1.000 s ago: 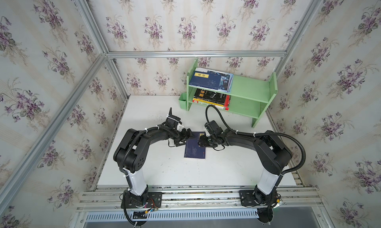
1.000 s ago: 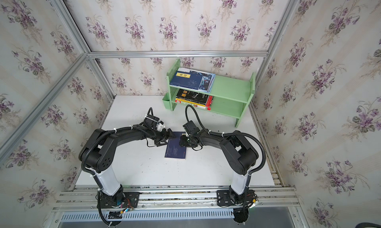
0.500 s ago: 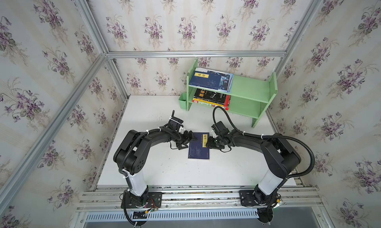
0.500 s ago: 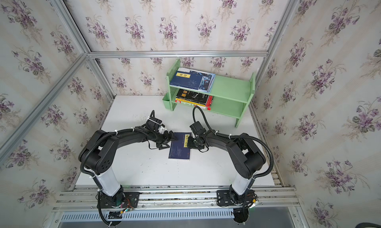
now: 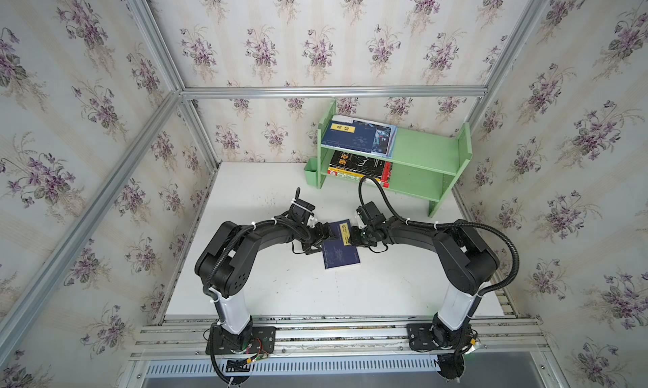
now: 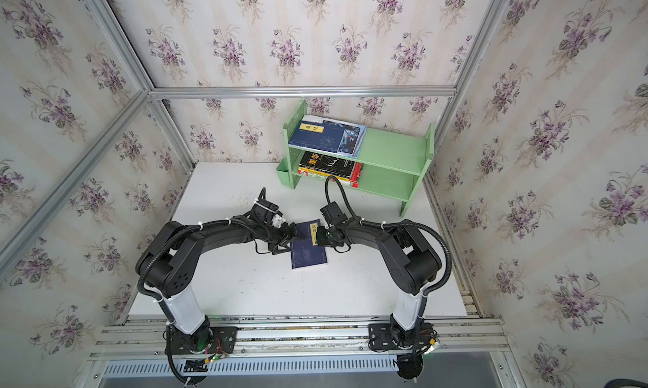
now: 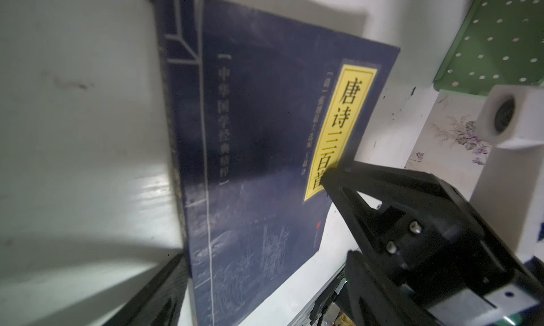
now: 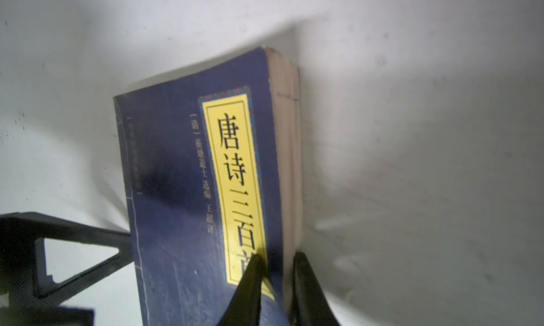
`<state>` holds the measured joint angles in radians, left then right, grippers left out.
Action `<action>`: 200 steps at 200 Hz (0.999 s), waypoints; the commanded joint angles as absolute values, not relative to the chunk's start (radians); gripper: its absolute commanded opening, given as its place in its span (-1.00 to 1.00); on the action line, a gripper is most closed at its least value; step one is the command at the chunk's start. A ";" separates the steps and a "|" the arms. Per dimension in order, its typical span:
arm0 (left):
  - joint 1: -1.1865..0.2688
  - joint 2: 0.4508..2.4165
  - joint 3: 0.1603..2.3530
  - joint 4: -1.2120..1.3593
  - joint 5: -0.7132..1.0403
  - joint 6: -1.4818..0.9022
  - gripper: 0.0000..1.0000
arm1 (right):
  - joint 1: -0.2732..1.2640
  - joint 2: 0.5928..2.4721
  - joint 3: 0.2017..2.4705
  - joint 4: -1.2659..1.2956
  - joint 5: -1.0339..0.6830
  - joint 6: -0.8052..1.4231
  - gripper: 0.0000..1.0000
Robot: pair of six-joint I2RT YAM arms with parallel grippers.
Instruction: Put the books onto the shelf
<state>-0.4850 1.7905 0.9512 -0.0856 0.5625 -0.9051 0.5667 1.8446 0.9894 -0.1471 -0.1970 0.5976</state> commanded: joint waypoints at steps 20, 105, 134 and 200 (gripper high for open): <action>-0.464 1.727 0.846 0.443 0.711 -1.100 0.58 | 0.584 1.899 0.966 -0.221 -0.325 0.605 -0.60; -0.433 1.661 0.689 0.705 0.659 -1.259 0.36 | 0.583 1.890 0.994 -0.261 -0.323 0.555 -0.60; -0.431 1.668 0.669 0.659 0.635 -1.274 0.22 | 0.581 1.902 1.022 -0.278 -0.330 0.535 -0.60; -0.424 1.640 0.758 0.247 0.563 -1.134 -0.20 | 0.574 1.891 1.026 -0.273 -0.326 0.532 -0.59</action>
<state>-0.4255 1.6505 0.7204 0.3927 0.5812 -1.2053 0.5728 1.8851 1.0393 -0.1127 -0.3336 0.5423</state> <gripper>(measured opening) 0.438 0.204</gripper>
